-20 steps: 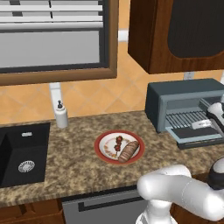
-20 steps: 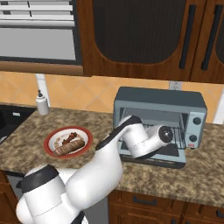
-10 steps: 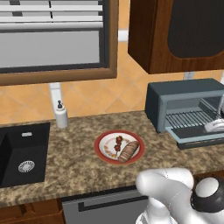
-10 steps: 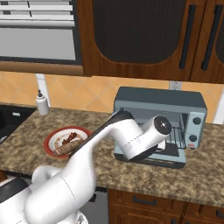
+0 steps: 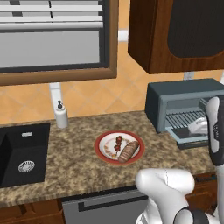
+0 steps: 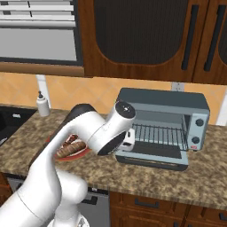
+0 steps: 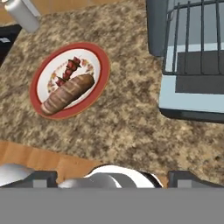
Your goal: Pick up the kebab skewer and baguette bread, and place them inside the toaster oven. Close the toaster oven door and start by setting the timer.
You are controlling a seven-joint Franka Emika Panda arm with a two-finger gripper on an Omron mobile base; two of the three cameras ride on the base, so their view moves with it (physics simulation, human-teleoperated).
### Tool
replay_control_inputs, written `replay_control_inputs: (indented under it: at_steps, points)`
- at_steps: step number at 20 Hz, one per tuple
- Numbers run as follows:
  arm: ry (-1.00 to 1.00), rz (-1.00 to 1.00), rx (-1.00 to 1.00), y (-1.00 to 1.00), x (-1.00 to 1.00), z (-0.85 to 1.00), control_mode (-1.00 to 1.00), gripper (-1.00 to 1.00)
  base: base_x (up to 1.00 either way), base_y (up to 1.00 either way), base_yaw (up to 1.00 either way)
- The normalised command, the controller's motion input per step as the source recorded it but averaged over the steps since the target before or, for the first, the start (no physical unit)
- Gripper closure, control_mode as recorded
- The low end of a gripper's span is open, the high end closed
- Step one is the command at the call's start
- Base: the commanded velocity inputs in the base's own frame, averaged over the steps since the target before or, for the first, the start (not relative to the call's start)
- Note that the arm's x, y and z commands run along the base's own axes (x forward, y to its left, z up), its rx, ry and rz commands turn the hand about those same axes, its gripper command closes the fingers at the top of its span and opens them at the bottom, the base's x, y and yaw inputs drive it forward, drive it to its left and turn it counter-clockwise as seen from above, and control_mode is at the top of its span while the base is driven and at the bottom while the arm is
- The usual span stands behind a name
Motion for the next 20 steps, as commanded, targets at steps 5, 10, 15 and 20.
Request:
replay_control_inputs:
  at_steps: [5,10,15,20]
  points:
    - [0.05,0.00,0.00,1.00,-0.20,0.00,-1.00,-1.00,0.00,0.00,0.00]
    - [0.17,-0.05,0.00,1.00,0.22,-0.05,-1.00,-1.00,0.00,0.00,0.00]
    - [0.24,-0.14,-0.05,0.99,0.54,-0.20,-1.00,-1.00,0.00,0.00,0.00]
    - [0.18,-0.25,-0.11,0.66,0.47,-0.38,-1.00,-1.00,0.00,0.00,0.00]
